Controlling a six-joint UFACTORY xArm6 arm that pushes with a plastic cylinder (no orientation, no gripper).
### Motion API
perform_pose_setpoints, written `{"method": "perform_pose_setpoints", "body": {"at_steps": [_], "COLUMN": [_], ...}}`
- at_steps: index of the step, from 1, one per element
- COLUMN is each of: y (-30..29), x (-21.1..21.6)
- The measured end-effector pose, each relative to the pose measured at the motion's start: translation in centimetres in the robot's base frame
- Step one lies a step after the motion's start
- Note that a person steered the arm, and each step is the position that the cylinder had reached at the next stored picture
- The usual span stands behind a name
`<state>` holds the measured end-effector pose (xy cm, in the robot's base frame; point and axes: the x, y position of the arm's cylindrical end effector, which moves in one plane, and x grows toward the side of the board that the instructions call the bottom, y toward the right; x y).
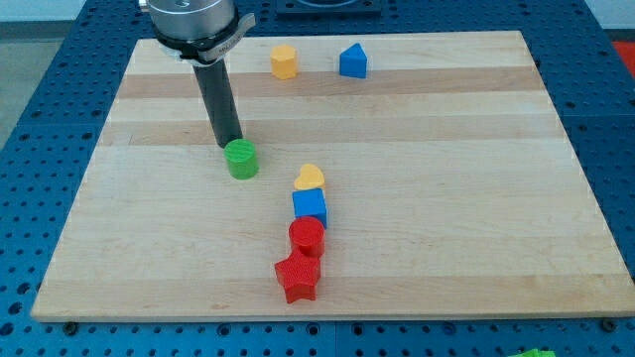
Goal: Push the green circle to the left of the yellow heart
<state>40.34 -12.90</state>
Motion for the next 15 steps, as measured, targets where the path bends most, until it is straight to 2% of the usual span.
{"method": "perform_pose_setpoints", "body": {"at_steps": [5, 8, 10, 15], "y": [-1.9, -0.1, 1.0, 1.1], "x": [3.1, 1.0, 3.7, 5.7]}}
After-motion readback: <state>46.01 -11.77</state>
